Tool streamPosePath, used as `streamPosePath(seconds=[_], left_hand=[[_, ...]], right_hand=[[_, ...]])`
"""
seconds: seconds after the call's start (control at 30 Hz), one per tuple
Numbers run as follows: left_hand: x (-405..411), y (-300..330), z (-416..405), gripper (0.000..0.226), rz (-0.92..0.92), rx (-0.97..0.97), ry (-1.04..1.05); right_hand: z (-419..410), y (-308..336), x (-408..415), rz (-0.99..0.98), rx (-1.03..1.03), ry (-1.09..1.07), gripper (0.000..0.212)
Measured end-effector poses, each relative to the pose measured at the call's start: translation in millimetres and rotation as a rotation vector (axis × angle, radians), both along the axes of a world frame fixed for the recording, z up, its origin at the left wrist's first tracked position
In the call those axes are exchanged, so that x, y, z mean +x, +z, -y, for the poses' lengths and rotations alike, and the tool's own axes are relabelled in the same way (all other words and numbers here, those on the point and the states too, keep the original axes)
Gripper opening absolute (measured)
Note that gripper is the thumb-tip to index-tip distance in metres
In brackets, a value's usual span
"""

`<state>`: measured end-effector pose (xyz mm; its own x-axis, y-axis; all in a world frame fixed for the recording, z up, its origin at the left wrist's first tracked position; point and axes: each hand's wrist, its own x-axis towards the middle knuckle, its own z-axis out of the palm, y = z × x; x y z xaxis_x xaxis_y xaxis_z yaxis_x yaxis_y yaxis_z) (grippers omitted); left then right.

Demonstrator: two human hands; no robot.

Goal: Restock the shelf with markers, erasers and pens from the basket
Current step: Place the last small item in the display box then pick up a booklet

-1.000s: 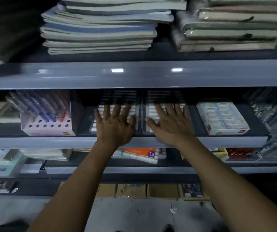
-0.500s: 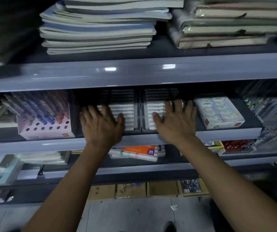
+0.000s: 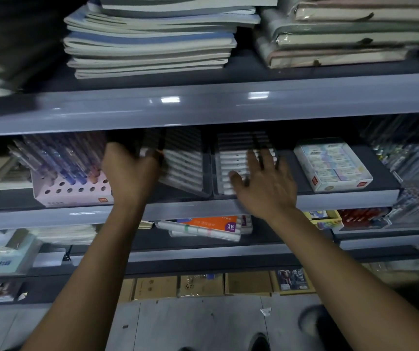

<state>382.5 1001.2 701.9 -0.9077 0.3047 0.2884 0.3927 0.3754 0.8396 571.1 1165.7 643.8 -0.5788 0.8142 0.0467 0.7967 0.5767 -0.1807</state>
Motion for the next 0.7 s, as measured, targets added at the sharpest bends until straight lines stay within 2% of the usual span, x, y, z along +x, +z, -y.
streamPosePath(seconds=[0.07, 0.1, 0.17, 0.27, 0.4, 0.5, 0.6, 0.7], left_hand=[[9, 9, -3, 0.011, 0.021, 0.252, -0.006], [13, 11, -6, 0.01, 0.029, 0.331, -0.017], [22, 10, -14, 0.011, 0.008, 0.353, -0.088], [44, 6, -27, 0.038, -0.162, 0.197, -0.192], [82, -4, -47, 0.038, -0.416, -0.021, -0.31], [100, -21, -57, 0.045, -0.548, -0.203, -0.35], [110, -40, -59, 0.056, -0.562, -0.348, -0.501], [109, -46, -57, 0.056, -0.63, -0.432, -0.571]], right_hand=[[4, 3, -2, -0.019, -0.026, 0.042, 0.084], [7, 4, -3, -0.037, -0.037, 0.071, 0.083], [12, 6, -4, -0.106, -0.058, 0.143, 0.076], [10, 8, -1, -0.334, -0.152, 0.211, 0.062], [3, 6, 12, -0.751, -0.11, 0.051, 0.052], [-3, 5, 21, -0.963, -0.119, -0.1, 0.044], [-5, 2, 28, -1.011, -0.19, -0.145, 0.038], [-2, -2, 34, -0.896, -0.126, -0.141, 0.022]])
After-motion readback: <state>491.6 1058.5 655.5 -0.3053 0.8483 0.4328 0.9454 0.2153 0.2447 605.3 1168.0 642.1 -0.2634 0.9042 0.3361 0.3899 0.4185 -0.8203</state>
